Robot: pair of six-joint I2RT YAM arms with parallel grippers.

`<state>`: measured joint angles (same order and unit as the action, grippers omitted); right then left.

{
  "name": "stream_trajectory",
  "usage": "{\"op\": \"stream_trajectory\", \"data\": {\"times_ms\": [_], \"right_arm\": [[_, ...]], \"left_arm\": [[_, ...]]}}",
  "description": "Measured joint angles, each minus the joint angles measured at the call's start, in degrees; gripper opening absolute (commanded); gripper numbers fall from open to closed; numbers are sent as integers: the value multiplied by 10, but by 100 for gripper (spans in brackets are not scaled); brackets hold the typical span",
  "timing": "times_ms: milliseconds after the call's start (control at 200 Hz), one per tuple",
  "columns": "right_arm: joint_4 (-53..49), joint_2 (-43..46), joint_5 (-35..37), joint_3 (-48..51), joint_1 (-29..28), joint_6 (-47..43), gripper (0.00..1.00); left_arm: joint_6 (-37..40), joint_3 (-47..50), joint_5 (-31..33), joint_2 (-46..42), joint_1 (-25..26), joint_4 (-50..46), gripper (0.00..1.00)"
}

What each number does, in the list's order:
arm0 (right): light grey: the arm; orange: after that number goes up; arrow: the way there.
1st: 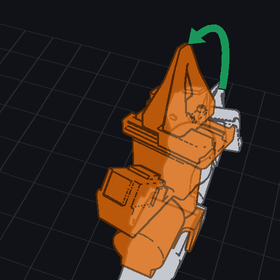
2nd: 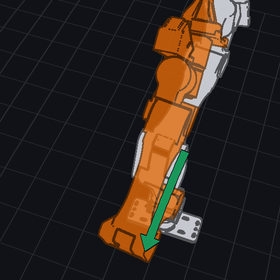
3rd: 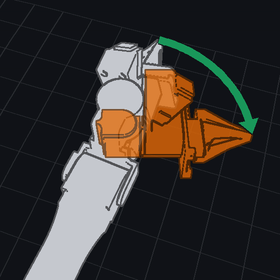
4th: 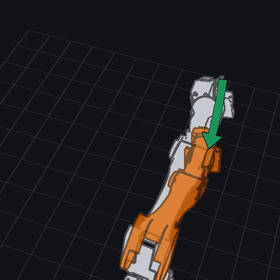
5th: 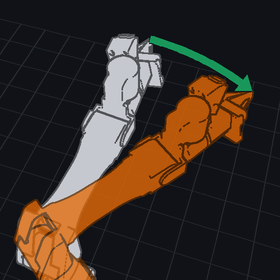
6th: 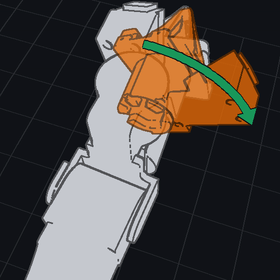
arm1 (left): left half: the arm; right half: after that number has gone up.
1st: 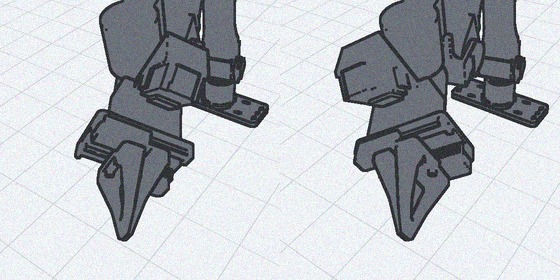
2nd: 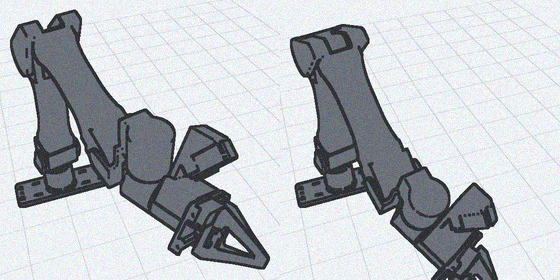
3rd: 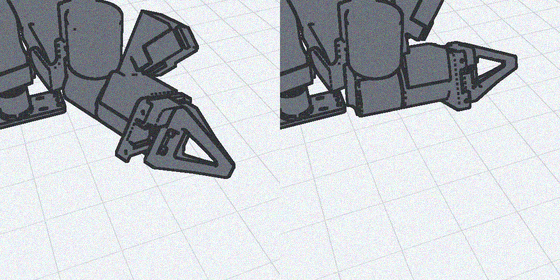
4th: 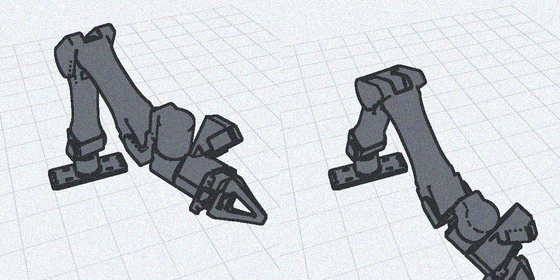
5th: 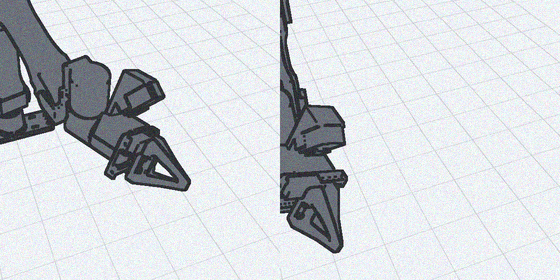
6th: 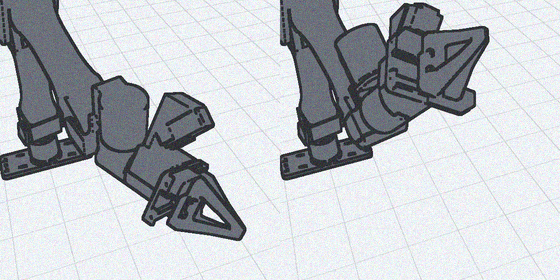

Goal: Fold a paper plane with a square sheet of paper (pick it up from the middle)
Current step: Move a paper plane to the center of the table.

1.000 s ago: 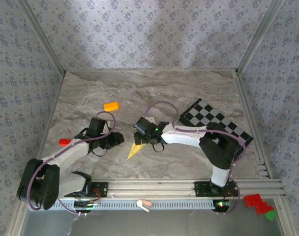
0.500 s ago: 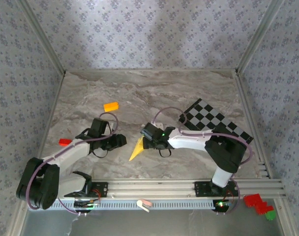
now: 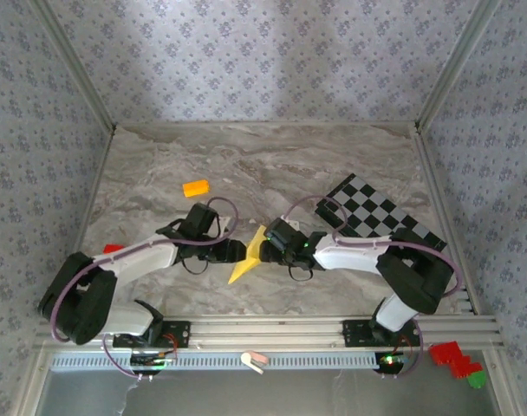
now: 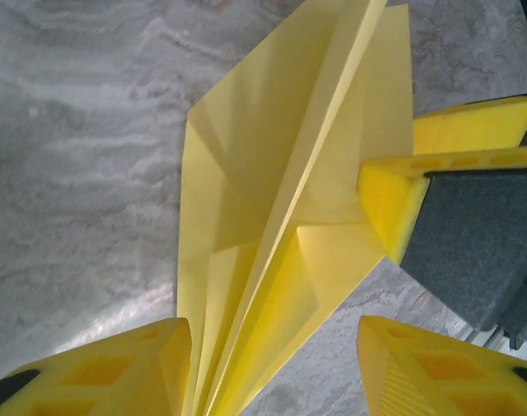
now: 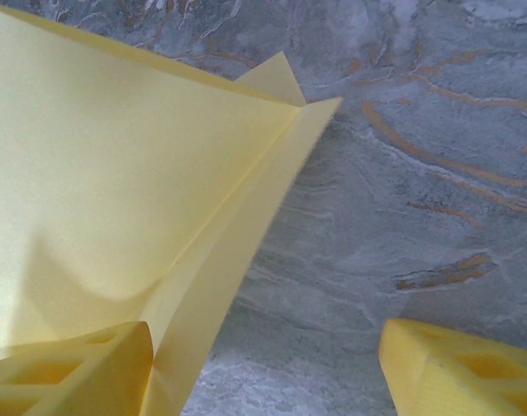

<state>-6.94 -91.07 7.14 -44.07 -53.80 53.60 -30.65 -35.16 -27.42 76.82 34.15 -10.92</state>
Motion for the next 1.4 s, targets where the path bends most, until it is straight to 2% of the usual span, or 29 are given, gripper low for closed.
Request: {"op": "stream_trajectory", "data": {"times_ms": [510,725,850,959,1129,1399], "right_arm": [[32,16,-22,27,17,0,64],[44,23,-26,38,19,0,64],[49,24,-30,41,22,0,64],[50,29,-40,43,27,-1,68],[60,64,-65,62,48,-26,78],[64,206,-89,76,102,-83,81]], "left_arm": [[63,-113,0,131,19,6,36],[82,-139,-2,182,22,4,23],[86,-153,-3,198,30,4,8],[84,-161,3,203,32,-3,1],[67,-166,69,183,33,-47,0],[49,-194,266,75,28,-159,0]]}}
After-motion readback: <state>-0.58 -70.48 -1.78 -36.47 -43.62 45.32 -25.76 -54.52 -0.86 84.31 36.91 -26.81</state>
